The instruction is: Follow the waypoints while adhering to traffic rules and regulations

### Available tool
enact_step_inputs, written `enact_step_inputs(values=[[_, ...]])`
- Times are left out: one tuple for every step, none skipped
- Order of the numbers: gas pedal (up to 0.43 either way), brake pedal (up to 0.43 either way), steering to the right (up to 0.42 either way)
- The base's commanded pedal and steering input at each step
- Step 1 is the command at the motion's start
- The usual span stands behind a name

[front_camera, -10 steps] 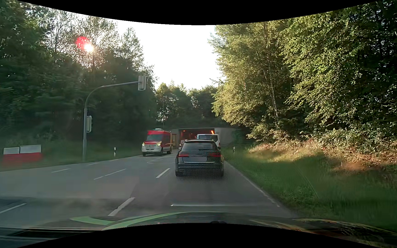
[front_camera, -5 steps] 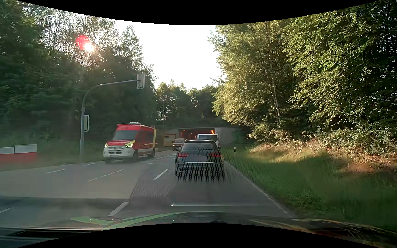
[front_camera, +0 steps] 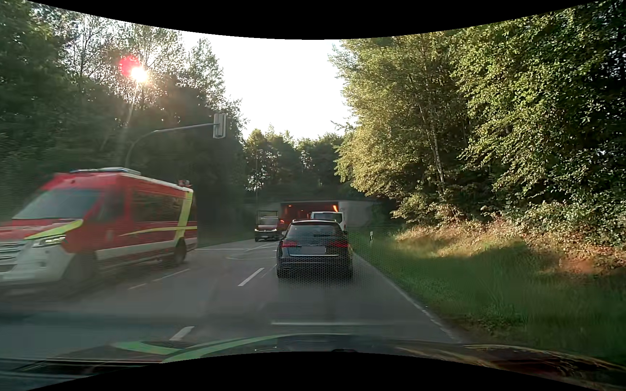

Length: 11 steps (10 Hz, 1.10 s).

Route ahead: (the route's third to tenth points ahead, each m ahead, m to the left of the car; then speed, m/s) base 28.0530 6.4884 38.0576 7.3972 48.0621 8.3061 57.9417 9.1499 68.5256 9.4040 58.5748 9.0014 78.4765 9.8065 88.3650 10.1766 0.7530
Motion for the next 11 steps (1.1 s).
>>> enact_step_inputs(values=[[0.0, 0.0, 0.002], [0.0, 0.0, 0.002], [0.0, 0.0, 0.002], [0.0, 0.0, 0.002], [0.0, 0.0, 0.002], [0.0, 0.0, 0.002], [0.0, 0.0, 0.002], [0.0, 0.0, 0.002], [0.0, 0.0, 0.002], [0.0, 0.0, 0.002], [0.0, 0.0, 0.002]])
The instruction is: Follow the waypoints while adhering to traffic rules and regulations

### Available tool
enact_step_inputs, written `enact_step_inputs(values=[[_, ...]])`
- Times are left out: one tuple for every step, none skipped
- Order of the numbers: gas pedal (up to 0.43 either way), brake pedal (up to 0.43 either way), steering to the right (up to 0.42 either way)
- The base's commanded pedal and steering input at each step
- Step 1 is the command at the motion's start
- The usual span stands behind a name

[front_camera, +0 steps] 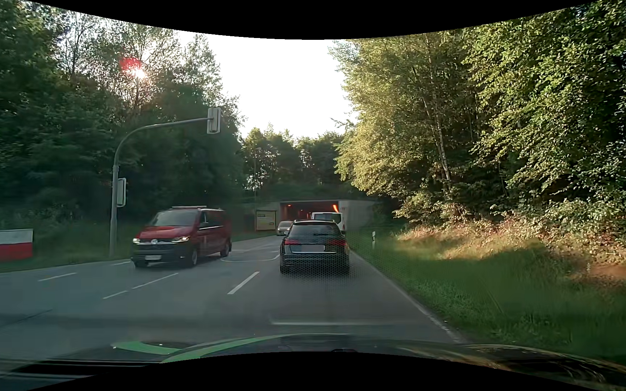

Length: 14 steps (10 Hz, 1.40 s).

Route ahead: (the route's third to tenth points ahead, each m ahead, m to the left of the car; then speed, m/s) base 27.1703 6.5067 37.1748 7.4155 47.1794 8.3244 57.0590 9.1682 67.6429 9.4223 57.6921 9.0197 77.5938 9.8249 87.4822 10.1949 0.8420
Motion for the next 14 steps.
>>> enact_step_inputs(values=[[0.0, 0.0, 0.002], [0.0, 0.0, 0.002], [0.0, 0.0, 0.002], [0.0, 0.0, 0.002], [0.0, 0.0, 0.002], [0.0, 0.0, 0.002], [0.0, 0.0, 0.002], [0.0, 0.0, 0.002], [0.0, 0.0, 0.002], [0.0, 0.0, 0.002], [0.0, 0.0, 0.002], [0.0, 0.0, 0.002], [0.0, 0.0, 0.002], [0.0, 0.0, 0.002]])
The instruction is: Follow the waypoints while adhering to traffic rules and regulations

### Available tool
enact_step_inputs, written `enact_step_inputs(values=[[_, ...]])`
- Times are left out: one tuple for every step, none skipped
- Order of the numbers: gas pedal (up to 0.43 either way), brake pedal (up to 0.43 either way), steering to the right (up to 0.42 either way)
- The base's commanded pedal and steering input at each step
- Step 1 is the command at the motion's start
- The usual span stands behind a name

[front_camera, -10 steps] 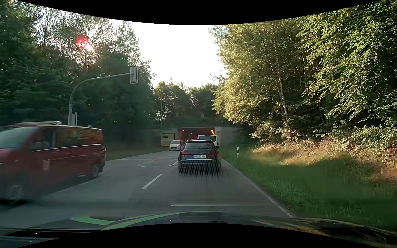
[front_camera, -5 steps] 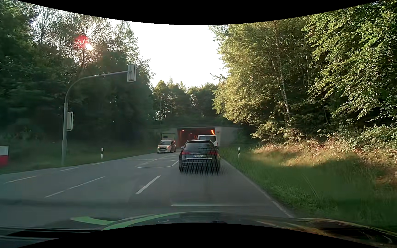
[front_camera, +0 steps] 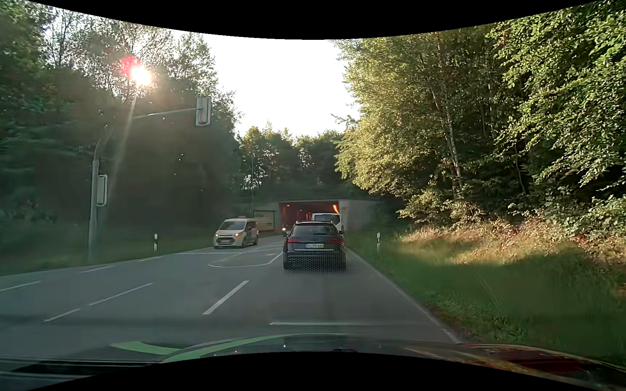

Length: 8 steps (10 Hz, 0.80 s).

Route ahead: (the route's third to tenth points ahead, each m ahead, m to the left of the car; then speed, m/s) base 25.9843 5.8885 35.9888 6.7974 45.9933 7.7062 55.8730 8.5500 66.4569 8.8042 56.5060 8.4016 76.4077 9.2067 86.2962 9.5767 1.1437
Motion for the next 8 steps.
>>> enact_step_inputs(values=[[0.0, 0.0, 0.002], [0.0, 0.0, 0.002], [0.0, 0.0, 0.002], [0.0, 0.0, 0.002], [0.0, 0.0, 0.002], [0.0, 0.0, 0.002], [0.0, 0.0, 0.002], [0.0, 0.0, 0.002]])
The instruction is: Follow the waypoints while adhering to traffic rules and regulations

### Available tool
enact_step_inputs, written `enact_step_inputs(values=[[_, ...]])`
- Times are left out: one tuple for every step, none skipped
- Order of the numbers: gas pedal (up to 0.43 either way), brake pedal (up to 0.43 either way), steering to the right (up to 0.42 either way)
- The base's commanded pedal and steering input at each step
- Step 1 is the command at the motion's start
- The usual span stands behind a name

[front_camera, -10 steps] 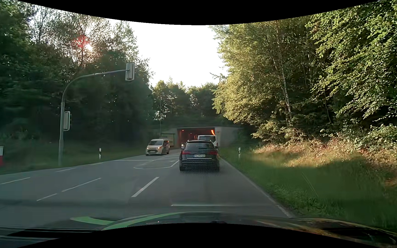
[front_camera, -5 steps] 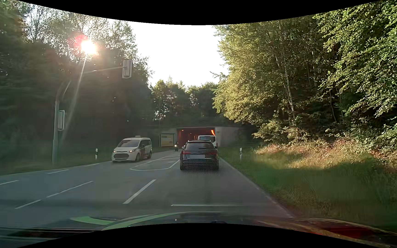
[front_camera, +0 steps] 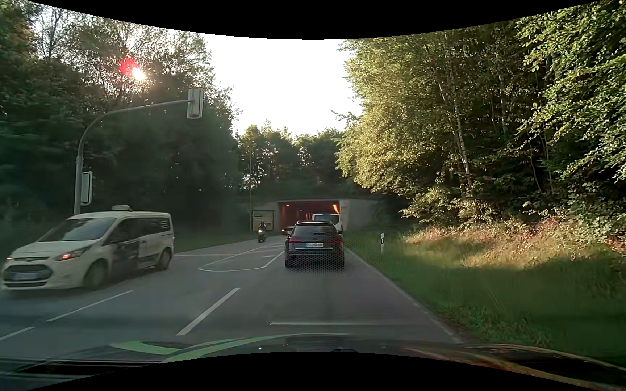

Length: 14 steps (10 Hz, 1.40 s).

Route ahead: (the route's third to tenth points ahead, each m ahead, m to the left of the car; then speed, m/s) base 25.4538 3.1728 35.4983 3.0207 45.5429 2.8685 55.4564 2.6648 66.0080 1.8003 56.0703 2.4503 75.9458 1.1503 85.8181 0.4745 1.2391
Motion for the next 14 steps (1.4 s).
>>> enact_step_inputs(values=[[0.0, 0.0, 0.002], [0.0, 0.0, 0.002], [0.0, 0.0, 0.002], [0.0, 0.0, 0.002], [0.0, 0.0, 0.002], [0.0, 0.0, 0.002], [0.0, 0.0, 0.002], [0.0, 0.0, 0.002], [0.0, 0.0, 0.002], [0.0, 0.0, 0.002], [0.0, 0.0, 0.002], [0.0, 0.0, 0.002], [0.0, 0.0, 0.002], [0.0, 0.0, 0.002]])
